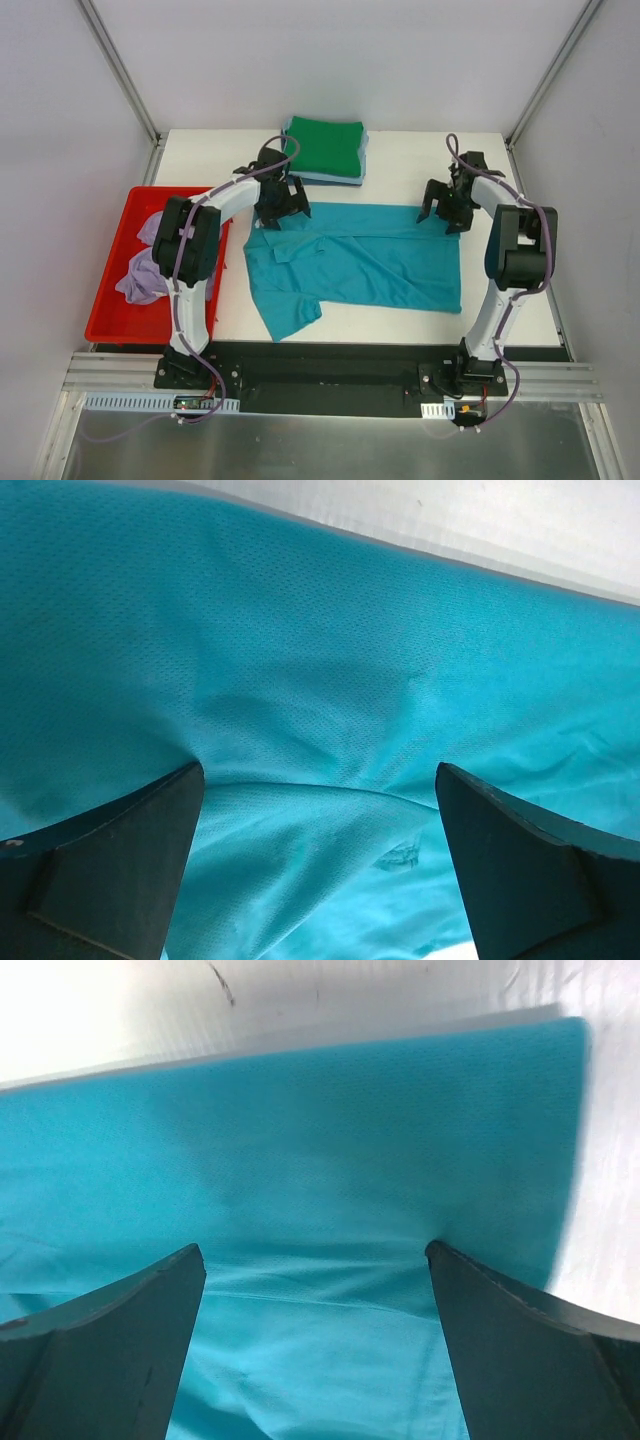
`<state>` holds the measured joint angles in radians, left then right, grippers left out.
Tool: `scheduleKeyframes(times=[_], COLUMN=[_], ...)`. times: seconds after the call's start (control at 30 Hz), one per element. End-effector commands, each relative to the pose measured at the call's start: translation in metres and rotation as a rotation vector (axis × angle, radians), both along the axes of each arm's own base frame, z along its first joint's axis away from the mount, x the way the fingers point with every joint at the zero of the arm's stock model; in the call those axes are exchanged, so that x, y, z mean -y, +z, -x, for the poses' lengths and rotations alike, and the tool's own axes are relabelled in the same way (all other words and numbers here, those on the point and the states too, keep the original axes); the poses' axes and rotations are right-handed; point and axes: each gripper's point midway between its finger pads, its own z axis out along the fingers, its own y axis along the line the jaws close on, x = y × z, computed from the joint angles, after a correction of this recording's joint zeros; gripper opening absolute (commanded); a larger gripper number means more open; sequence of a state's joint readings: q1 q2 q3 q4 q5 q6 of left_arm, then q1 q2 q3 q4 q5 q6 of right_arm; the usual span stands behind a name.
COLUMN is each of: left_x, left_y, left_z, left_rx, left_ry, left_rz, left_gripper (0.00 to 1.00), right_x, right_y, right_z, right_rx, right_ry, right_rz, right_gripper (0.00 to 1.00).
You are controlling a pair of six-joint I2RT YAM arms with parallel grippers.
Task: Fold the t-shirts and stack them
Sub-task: Fold the flattened tshirt in 1/3 of the way
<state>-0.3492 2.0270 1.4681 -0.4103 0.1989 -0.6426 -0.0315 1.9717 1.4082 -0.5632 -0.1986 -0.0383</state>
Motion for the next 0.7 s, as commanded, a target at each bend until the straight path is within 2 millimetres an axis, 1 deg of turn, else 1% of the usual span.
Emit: scheduleKeyframes(times=[0.0, 0.03, 0.07, 0.1, 0.13, 0.17, 0.2, 0.23, 0.27, 0.3, 0.33, 0.43, 0.47, 0.53, 0.57, 0.67], left_x=[-0.016, -0.016, -0.012, -0.012, -0.014, -0.015, -0.012, -0.008, 0.002, 0.011, 0.023, 0.046, 0.054, 0.071, 0.076, 0.087], left_y=[0.025, 0.037, 0.049, 0.06, 0.068, 0.079, 0.087, 0.094, 0.097, 0.097, 0.093, 0.073, 0.062, 0.052, 0.047, 0.035], left_z=[-0.005, -0.004, 0.002, 0.007, 0.013, 0.019, 0.026, 0.032, 0.04, 0.048, 0.056, 0.071, 0.075, 0.079, 0.079, 0.075], left_rx=[0.094, 0.14, 0.182, 0.217, 0.246, 0.285, 0.318, 0.343, 0.349, 0.343, 0.328, 0.282, 0.25, 0.211, 0.196, 0.169], left_ry=[0.003, -0.014, -0.029, -0.034, -0.025, -0.019, -0.031, -0.054, -0.092, -0.129, -0.167, -0.262, -0.295, -0.34, -0.346, -0.369], left_rz=[-0.171, -0.213, -0.244, -0.271, -0.306, -0.347, -0.377, -0.382, -0.363, -0.336, -0.306, -0.292, -0.284, -0.24, -0.23, -0.221], left_gripper=[0.99, 0.99, 0.99, 0.99, 0.99, 0.99, 0.99, 0.99, 0.99, 0.99, 0.99, 0.99, 0.97, 0.85, 0.84, 0.71], right_x=[0.014, 0.018, 0.022, 0.027, 0.03, 0.03, 0.035, 0.033, 0.031, 0.024, 0.02, 0.005, 0.002, 0.0, 0.0, 0.001], right_y=[0.018, 0.029, 0.041, 0.048, 0.061, 0.066, 0.081, 0.084, 0.082, 0.083, 0.078, 0.063, 0.062, 0.056, 0.053, 0.046], right_z=[0.0, -0.001, 0.001, 0.008, 0.009, 0.017, 0.023, 0.033, 0.044, 0.052, 0.063, 0.085, 0.091, 0.101, 0.105, 0.111], right_rx=[0.041, 0.09, 0.138, 0.163, 0.223, 0.247, 0.303, 0.325, 0.329, 0.352, 0.362, 0.4, 0.4, 0.393, 0.382, 0.354], right_ry=[0.04, 0.027, 0.009, -0.014, -0.031, -0.039, -0.064, -0.067, -0.076, -0.07, -0.069, -0.049, -0.047, -0.042, -0.042, -0.048], right_rz=[0.105, 0.131, 0.157, 0.184, 0.199, 0.196, 0.221, 0.212, 0.201, 0.163, 0.141, 0.06, 0.041, 0.03, 0.031, 0.04], right_gripper=[0.96, 0.96, 0.96, 0.96, 0.96, 0.96, 0.96, 0.96, 0.96, 0.96, 0.96, 0.96, 0.96, 0.96, 0.96, 0.96])
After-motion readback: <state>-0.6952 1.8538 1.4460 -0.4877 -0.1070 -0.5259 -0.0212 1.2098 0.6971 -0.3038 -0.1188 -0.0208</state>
